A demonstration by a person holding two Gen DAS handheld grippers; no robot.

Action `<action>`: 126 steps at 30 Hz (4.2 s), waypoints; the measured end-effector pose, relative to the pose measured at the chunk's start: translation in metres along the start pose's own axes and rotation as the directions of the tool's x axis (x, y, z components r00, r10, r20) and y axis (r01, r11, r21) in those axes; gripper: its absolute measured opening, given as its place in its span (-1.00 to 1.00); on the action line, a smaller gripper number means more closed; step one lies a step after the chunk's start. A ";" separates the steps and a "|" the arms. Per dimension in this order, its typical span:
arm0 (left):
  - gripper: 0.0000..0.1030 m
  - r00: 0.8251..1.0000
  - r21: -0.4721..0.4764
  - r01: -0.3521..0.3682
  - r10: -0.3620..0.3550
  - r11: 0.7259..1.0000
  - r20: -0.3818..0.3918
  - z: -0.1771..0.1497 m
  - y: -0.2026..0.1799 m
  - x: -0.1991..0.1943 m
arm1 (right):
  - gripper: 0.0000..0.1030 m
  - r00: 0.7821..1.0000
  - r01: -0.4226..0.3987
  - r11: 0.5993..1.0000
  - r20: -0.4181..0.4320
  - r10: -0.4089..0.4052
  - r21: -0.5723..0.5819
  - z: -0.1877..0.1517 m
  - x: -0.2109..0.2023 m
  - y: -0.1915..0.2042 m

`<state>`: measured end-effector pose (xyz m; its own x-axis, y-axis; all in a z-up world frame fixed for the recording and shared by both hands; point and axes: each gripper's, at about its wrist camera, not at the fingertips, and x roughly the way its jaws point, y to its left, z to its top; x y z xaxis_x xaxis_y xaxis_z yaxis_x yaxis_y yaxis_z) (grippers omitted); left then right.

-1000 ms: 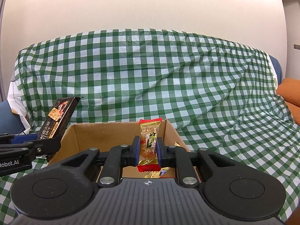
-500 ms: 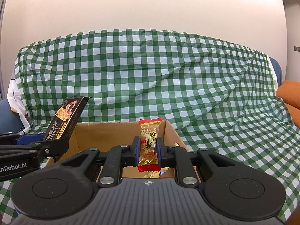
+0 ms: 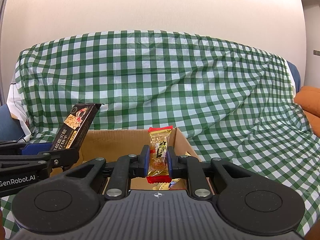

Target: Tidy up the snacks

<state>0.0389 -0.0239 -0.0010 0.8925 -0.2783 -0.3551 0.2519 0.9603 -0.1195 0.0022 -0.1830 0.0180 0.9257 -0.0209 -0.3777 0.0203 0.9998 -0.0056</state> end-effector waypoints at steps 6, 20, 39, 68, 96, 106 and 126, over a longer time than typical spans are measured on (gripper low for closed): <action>-0.17 1.000 -0.001 0.004 -0.004 1.000 0.001 0.000 -0.002 0.004 | -0.65 1.000 0.003 1.000 0.005 -0.003 -0.004 0.001 0.000 -0.002; -0.16 0.999 -0.024 0.039 -0.039 0.999 -0.005 0.009 -0.007 0.025 | -0.65 1.000 0.022 1.000 0.008 -0.021 -0.021 -0.001 0.002 -0.004; 0.61 0.998 0.016 -0.011 0.012 1.000 -0.058 0.010 -0.012 -0.022 | 0.93 0.995 0.060 0.998 -0.079 -0.059 0.011 -0.004 0.005 -0.011; 0.99 0.930 -0.007 -0.215 0.202 0.977 -0.307 -0.046 -0.059 -0.043 | 0.99 0.983 0.034 0.998 -0.177 -0.043 -0.053 -0.033 -0.060 -0.049; 0.99 0.914 -0.078 -0.252 0.211 0.965 -0.345 -0.047 -0.039 -0.037 | 0.99 0.979 0.010 0.997 -0.201 -0.025 -0.074 -0.031 -0.039 -0.027; 0.99 0.913 -0.089 -0.255 0.210 0.963 -0.350 -0.048 -0.037 -0.036 | 0.99 0.979 0.008 0.997 -0.204 -0.024 -0.078 -0.030 -0.037 -0.027; 0.99 0.912 -0.091 -0.256 0.209 0.962 -0.352 -0.048 -0.038 -0.036 | 0.99 0.979 0.008 0.996 -0.204 -0.025 -0.085 -0.030 -0.037 -0.027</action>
<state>-0.0205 -0.0511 -0.0282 0.7349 -0.0591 -0.6756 -0.0199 0.9939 -0.1086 -0.0441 -0.2088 0.0049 0.8285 -0.0454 -0.5581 -0.0041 0.9962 -0.0872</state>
